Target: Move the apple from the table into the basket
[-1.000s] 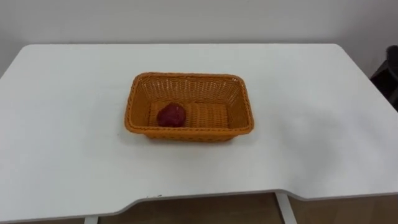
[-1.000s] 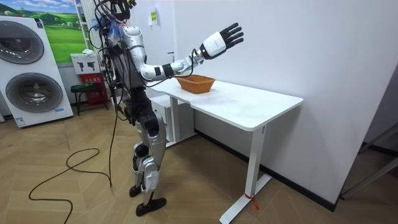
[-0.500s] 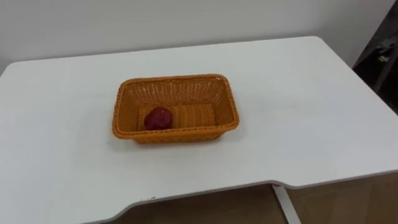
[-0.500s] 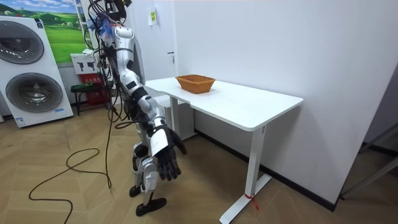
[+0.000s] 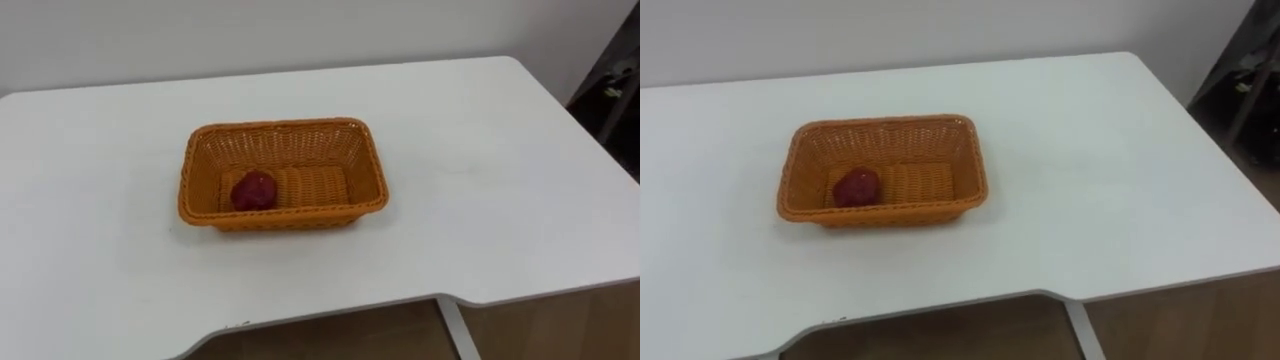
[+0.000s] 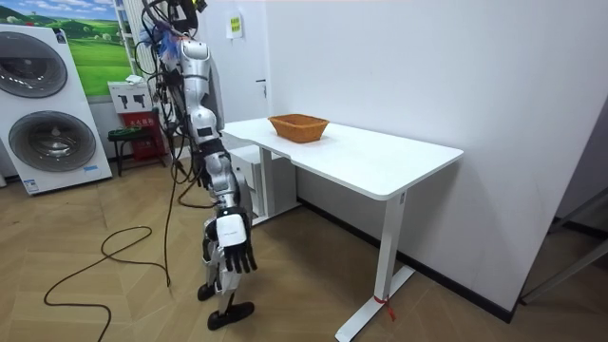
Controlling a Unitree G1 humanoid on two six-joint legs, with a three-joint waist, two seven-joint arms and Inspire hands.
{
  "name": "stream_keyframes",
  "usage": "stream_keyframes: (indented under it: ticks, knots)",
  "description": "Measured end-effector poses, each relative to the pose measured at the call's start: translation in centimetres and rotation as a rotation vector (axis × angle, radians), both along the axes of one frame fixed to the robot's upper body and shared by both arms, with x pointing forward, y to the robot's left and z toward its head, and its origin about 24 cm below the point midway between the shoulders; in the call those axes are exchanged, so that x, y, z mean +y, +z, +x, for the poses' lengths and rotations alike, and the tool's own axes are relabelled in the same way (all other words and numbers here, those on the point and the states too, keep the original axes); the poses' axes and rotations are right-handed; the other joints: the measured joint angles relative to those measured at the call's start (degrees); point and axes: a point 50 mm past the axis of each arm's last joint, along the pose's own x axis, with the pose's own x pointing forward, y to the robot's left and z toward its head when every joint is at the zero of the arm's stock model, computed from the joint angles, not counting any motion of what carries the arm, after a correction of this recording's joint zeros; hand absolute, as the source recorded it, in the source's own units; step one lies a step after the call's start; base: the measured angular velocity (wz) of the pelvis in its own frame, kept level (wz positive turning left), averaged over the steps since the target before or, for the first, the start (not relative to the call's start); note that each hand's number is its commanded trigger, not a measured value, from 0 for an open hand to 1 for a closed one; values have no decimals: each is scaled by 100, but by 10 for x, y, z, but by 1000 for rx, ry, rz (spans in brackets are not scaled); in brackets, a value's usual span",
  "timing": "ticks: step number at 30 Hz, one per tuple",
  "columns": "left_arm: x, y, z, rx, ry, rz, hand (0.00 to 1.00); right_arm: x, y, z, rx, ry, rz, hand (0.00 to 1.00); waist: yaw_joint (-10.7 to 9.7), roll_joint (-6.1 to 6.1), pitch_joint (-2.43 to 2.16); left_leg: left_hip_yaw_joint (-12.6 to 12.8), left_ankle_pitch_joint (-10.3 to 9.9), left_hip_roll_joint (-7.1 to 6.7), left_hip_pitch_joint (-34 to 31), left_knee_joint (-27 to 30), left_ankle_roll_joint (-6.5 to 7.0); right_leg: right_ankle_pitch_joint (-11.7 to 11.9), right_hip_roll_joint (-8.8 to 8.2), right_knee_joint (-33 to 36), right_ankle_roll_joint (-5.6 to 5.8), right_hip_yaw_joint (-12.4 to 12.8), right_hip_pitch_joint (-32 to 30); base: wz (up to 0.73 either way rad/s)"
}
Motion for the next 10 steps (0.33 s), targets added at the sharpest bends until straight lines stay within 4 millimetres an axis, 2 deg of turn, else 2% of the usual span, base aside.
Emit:
stream_keyframes:
  ticks: [3,6,10]
  knots:
    - [-7,-3,7,9,-50,-27,0,8,-3,14,-7,205,72,0,113,95,12,-10,-16,6,-32,30,2,11,3,2,0,-1,-17,2]
    - [-15,-7,12,33,-115,-71,0,18,-7,35,-51,345,155,0,116,204,54,-81,-18,4,-68,47,2,12,-1,7,-1,-63,-15,10]
    - [-17,-8,11,39,-116,-96,0,25,-8,45,-103,417,214,0,135,225,55,-129,-11,6,-118,62,-8,11,1,-8,-1,-121,-37,8]
